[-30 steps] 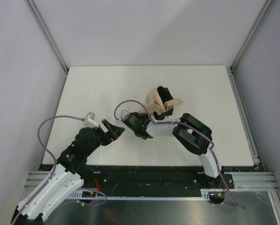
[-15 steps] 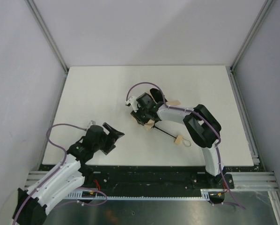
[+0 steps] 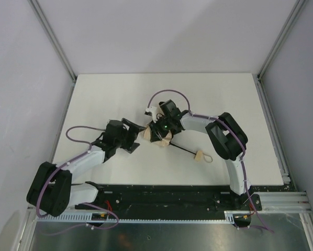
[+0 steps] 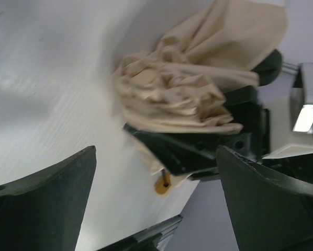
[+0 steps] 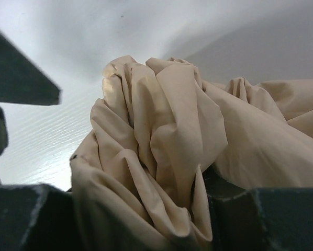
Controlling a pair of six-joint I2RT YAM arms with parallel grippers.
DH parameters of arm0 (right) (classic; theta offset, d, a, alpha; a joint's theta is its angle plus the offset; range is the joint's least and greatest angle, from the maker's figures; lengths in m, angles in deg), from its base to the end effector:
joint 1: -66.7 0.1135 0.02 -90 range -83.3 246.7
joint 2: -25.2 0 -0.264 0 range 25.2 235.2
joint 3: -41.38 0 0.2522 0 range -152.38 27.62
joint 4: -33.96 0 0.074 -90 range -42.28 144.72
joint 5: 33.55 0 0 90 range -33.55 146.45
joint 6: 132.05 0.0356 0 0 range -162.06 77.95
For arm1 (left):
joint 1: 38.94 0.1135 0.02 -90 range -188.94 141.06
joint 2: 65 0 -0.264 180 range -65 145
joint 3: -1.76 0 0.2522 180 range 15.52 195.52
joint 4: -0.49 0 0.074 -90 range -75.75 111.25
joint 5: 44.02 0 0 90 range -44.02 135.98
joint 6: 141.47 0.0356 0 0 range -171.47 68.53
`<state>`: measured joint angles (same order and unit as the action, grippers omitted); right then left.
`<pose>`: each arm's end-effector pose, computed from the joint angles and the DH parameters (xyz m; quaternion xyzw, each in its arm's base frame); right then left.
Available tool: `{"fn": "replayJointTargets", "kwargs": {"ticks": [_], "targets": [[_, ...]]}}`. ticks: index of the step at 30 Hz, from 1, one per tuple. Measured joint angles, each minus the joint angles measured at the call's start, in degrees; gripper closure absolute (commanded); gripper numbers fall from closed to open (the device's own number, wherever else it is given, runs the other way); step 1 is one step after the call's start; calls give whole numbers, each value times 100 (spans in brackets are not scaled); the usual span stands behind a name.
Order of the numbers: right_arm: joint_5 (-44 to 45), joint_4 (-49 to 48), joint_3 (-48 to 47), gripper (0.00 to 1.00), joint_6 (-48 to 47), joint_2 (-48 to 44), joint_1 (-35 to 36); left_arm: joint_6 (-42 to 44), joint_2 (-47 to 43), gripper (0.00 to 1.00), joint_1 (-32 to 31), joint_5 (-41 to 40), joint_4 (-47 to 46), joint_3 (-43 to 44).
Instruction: Put away the umbrella
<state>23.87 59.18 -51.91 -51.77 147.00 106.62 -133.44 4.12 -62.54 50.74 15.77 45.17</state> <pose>0.3269 0.2985 0.1336 -0.4621 0.7913 0.3352 0.2190 0.2149 -0.0971 0.1789 -0.4283 0.8021 -0.3529 0.2205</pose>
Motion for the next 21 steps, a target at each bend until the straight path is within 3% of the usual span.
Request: {"fn": "replayJointTargets", "kwargs": {"ticks": [9, 21], "targets": [[-901, 39, 42, 100, 186, 46, -122, 249, 570, 0, 0, -20, -1902, -380], [-1143, 81, 109, 100, 354, 26, -175, 518, 949, 2, -7, 61, -2406, -372]]}}
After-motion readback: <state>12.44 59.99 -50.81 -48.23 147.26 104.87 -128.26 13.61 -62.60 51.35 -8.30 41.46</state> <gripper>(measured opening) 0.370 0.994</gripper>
